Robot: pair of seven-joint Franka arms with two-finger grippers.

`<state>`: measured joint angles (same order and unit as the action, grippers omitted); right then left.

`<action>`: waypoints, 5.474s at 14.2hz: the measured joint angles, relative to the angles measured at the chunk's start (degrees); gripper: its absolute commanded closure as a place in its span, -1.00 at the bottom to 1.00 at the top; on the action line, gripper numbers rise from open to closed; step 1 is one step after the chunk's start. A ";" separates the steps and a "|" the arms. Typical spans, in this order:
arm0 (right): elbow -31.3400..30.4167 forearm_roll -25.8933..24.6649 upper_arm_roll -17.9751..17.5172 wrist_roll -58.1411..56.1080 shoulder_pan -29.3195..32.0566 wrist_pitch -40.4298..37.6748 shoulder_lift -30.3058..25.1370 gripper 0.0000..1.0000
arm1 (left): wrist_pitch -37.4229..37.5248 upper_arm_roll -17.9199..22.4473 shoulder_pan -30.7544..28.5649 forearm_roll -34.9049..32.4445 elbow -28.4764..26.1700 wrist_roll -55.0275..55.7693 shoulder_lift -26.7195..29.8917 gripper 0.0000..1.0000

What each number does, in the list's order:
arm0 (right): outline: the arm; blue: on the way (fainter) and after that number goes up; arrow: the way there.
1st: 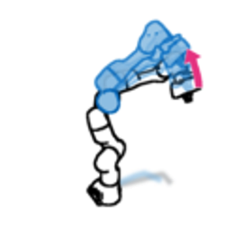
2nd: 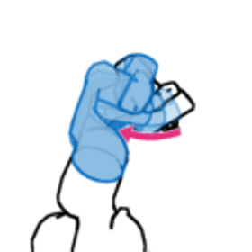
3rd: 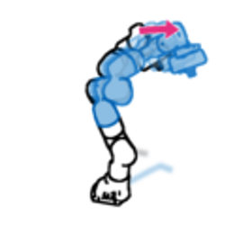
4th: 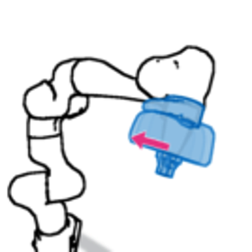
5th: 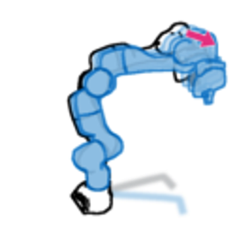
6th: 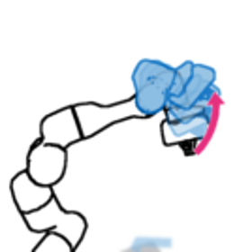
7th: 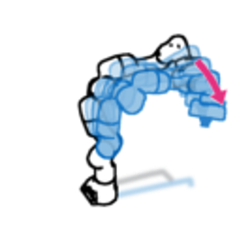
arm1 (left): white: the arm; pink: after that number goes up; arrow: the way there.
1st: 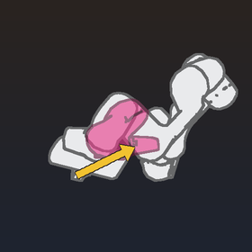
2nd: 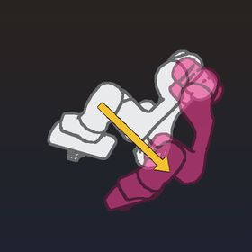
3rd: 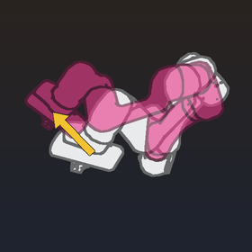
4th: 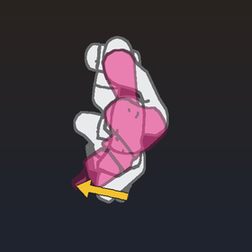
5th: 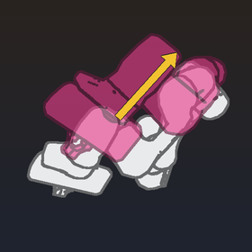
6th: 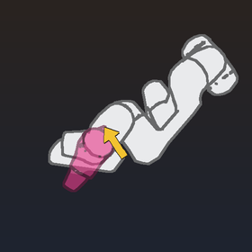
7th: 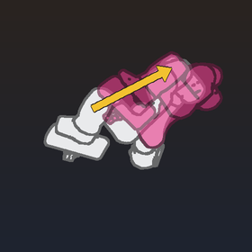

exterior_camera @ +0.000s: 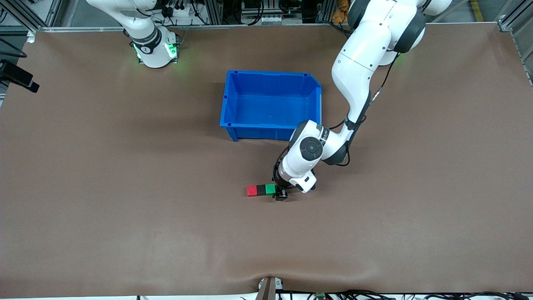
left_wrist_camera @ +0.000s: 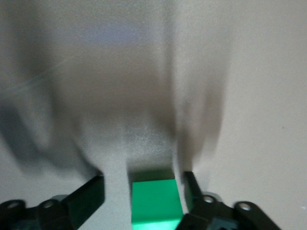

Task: Attach green and red cubes to black cube

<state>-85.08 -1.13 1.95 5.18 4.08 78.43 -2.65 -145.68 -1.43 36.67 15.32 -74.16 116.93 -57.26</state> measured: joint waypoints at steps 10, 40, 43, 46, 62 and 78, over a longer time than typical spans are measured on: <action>5.11 0.32 -0.75 -0.06 -0.25 0.96 1.41 -1.00 | 20.16 1.24 -4.76 -2.85 3.05 -16.49 10.94 -1.00; 4.93 0.78 -0.97 -8.10 0.79 -1.96 1.79 -1.00 | 58.97 1.52 -31.35 -18.21 -9.82 -101.77 50.39 -1.00; 4.93 0.89 -0.96 -8.09 0.80 -1.96 1.81 -1.00 | 56.91 1.51 -32.61 -18.20 -17.88 -103.73 57.10 -1.00; 4.92 0.91 -0.93 -8.09 0.80 -1.96 1.85 -1.00 | 56.93 1.53 -34.39 -18.20 -21.36 -108.41 61.29 -1.00; 4.88 0.93 -0.67 -8.08 0.92 -1.94 5.51 -1.00 | 59.84 1.10 -35.09 -18.20 -21.19 -109.25 62.56 -1.00; 4.85 0.88 -0.59 -8.08 0.95 -1.98 8.44 -1.00 | 62.72 -0.01 -34.86 -18.20 -19.91 -109.29 63.91 -1.00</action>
<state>-80.23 -0.25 1.36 -2.90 5.03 76.45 5.79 -82.96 -1.45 1.81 -2.88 -94.07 7.64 6.65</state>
